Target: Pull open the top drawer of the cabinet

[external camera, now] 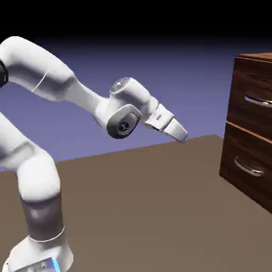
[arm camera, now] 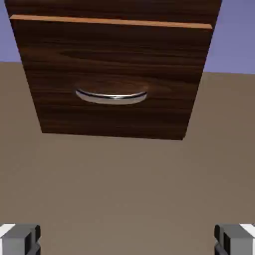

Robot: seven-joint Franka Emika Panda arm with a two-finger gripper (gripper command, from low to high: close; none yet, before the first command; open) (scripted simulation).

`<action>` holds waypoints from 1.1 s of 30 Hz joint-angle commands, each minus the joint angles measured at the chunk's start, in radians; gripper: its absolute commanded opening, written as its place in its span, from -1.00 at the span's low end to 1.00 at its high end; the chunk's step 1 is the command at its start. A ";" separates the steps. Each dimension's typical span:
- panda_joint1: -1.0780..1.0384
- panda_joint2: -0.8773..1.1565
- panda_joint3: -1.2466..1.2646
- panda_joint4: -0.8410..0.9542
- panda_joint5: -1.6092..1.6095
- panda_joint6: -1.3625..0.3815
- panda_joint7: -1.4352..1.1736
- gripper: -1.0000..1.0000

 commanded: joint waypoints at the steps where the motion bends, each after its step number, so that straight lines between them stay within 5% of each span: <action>1: -0.011 0.028 0.023 0.015 -0.036 -0.008 -0.044 0.00; 33: -0.375 0.909 0.753 0.484 -1.180 -0.256 -1.435 0.00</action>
